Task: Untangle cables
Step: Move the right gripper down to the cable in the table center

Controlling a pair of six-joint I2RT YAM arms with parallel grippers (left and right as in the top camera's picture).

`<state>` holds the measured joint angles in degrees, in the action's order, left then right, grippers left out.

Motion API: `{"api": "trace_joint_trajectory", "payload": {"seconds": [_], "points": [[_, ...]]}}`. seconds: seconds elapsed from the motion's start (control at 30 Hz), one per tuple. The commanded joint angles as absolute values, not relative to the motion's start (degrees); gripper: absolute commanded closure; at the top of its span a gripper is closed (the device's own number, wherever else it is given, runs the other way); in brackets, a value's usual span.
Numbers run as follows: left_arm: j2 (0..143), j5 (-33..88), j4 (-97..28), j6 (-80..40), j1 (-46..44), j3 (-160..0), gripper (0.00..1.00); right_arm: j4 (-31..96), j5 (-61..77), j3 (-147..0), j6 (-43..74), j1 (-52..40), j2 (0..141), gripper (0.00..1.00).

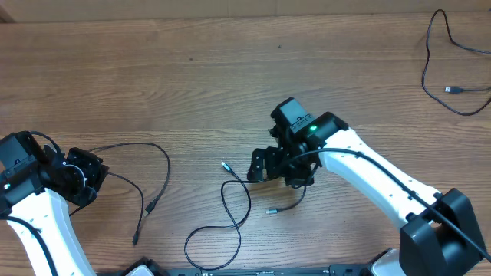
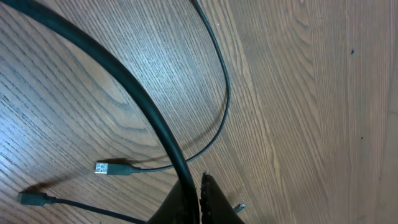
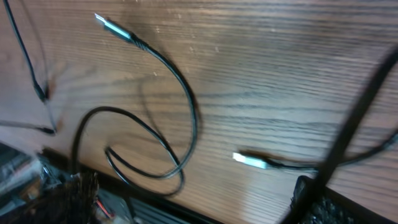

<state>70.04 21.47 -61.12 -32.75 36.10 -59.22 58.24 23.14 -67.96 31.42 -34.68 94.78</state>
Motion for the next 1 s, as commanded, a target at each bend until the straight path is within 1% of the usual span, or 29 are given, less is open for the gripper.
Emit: {"api": "trace_joint_trajectory", "payload": {"seconds": [0.0, 0.17, 0.33, 0.5, 0.67, 0.87, 0.93, 0.97], "points": [[70.2, 22.1, -61.1, -31.6, 36.3, -59.8, 0.9, 56.5, 20.9, -67.0, 42.6, -38.6, 94.4, 0.0], [70.2, 22.0, -61.1, -31.6, 36.3, -59.8, 0.89, 54.0, 13.3, -63.7, 57.3, -44.1, 94.4, 0.0], [70.2, 21.8, -61.1, -31.7, 36.3, -59.8, 0.88, 48.6, 12.5, -59.1, 67.7, -47.8, 94.4, 0.0], [70.2, 21.8, -61.1, -31.7, 36.3, -59.8, 0.86, 43.0, 12.5, -57.4, 70.1, -50.9, 94.4, 0.0], [70.2, 21.8, -61.1, -31.7, 36.3, -59.8, 0.85, 39.9, 12.5, -55.4, 79.0, -53.6, 94.8, 0.0], [70.2, 21.8, -61.1, -31.7, 36.3, -59.8, 0.84, 38.2, 12.5, -54.7, 82.8, -56.0, 97.2, 0.0], [70.2, 21.8, -61.1, -31.7, 36.3, -59.8, 0.84, 36.6, 12.5, -54.7, 82.8, -56.9, 99.0, 0.04], [70.2, 21.8, -61.1, -31.7, 36.3, -59.8, 0.84, 35.8, 12.6, -54.7, 83.2, -57.3, 99.9, 0.08]]}}
